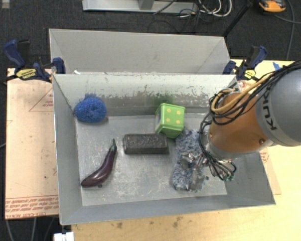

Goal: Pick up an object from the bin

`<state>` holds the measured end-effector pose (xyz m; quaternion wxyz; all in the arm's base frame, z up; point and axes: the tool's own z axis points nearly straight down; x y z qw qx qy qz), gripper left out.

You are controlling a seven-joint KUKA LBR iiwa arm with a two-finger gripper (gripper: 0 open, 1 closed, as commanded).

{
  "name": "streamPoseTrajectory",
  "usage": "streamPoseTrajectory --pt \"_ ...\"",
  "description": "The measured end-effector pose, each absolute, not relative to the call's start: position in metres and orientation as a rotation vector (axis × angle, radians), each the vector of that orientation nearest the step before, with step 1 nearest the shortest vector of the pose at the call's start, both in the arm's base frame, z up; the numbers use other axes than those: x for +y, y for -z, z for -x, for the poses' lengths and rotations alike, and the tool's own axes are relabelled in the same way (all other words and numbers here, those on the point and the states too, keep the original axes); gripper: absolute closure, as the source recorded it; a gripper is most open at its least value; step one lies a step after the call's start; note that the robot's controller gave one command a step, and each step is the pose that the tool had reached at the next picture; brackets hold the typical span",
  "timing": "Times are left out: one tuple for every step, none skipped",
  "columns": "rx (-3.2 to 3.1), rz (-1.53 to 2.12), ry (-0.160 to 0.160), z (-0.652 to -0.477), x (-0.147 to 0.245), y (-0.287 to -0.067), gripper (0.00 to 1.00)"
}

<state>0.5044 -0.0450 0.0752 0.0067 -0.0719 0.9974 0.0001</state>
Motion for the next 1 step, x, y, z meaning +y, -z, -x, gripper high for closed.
streamPoseTrajectory --pt "3.130 0.198 0.000 -0.5093 -0.0544 -0.2315 1.00"
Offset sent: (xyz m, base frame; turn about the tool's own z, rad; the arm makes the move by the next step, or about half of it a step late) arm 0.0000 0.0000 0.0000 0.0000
